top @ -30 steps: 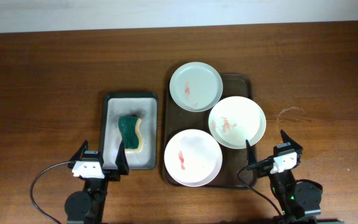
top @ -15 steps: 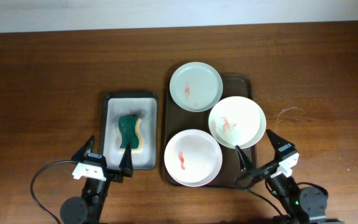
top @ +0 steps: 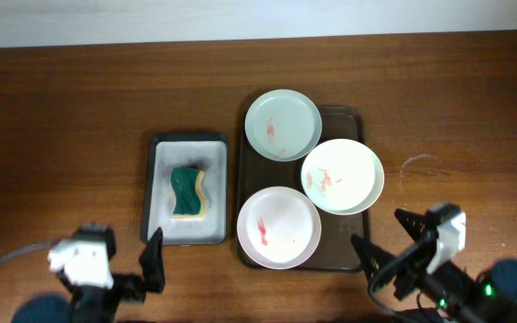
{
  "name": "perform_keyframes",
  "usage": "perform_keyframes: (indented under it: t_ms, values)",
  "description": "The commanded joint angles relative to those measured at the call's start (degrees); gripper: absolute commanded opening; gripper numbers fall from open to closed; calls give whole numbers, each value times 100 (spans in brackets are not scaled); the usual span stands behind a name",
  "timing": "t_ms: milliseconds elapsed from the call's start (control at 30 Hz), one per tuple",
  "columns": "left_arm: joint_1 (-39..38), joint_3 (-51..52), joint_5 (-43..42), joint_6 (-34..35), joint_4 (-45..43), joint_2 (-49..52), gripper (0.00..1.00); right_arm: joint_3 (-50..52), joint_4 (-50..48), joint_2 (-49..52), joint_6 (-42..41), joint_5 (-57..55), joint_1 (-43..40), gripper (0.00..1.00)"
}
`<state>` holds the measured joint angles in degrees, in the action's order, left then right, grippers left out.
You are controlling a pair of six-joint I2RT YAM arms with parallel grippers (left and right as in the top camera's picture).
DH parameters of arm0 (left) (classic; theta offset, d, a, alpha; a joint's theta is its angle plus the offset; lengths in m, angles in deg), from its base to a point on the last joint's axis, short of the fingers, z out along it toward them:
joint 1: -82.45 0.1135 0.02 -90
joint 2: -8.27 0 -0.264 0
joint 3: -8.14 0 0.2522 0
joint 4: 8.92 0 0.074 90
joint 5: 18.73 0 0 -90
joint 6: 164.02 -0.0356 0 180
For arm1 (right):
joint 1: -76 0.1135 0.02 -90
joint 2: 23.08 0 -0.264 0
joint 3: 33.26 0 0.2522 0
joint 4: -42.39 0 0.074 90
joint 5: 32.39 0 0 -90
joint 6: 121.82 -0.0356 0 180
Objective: Clean dirty plates on tray and stack at the side
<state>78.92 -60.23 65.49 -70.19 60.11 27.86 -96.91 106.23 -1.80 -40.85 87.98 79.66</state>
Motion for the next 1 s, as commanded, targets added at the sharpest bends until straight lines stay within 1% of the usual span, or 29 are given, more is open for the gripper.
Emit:
perform_keyframes:
  t_ms: [0,33,100,133,233,267,333,367,400,467,500,533,567,600,700,733,767,800,833,867,967]
  values:
    - [-17,-437,-42,-87,306,1123,99,-295,70,638,-31,433,-35,99]
    - [-17,-442,-184,-85,341,1364,99,-295,72,754,-28,1023,-35,99]
    - [-17,-442,-573,-85,407,1495,99,-295,26,776,-24,1408,-35,99]
    - [-17,-437,-719,-85,404,1541,100,-295,28,774,-24,1434,-33,99]
    - [-17,-411,-612,348,492,1932,99,-295,269,776,133,1445,-31,99]
    - [-17,-378,-457,588,566,2243,99,-295,428,776,229,1368,-31,99]
    - [-17,-361,-385,684,590,3038,100,-313,693,820,291,807,-31,99]
    - [-17,-361,-382,684,564,3519,98,-417,911,914,459,573,-31,99]
    - [-17,-361,-385,684,522,3993,94,-702,1370,1084,754,455,-31,99]
    - [-17,-361,-385,682,435,4583,89,-1237,2120,1355,1307,297,-31,99]
    - [-22,-361,-385,680,345,4907,88,-1624,2533,1482,1508,212,-31,99]
    - [-57,-361,-382,673,168,5235,89,-1847,2706,1515,1526,144,-31,99]
    - [-107,-361,-380,658,63,5390,89,-1954,2761,1515,1526,140,-31,99]
    - [-236,-361,-205,660,-140,5652,89,-2055,2782,1515,1491,151,-31,98]
    - [-651,-361,87,708,-688,6387,88,-2039,2922,1617,1460,140,-31,99]
    - [-750,-361,315,844,-824,6592,87,-2039,2966,1685,1460,118,-31,99]
    - [-857,-361,627,1123,-1010,6883,87,-2006,2955,1808,1460,101,-31,99]
    - [-896,-361,708,1429,-1252,7274,84,-1943,2887,1956,1460,103,-31,99]
    - [-896,-361,710,1539,-1360,7449,84,-1904,2879,2048,1460,105,-31,99]
    - [-896,-361,713,1593,-1495,7639,78,-1864,2879,2127,1460,105,-31,99]
    - [-896,-361,713,1606,-1886,8185,72,-1639,2999,2575,1460,105,-31,99]
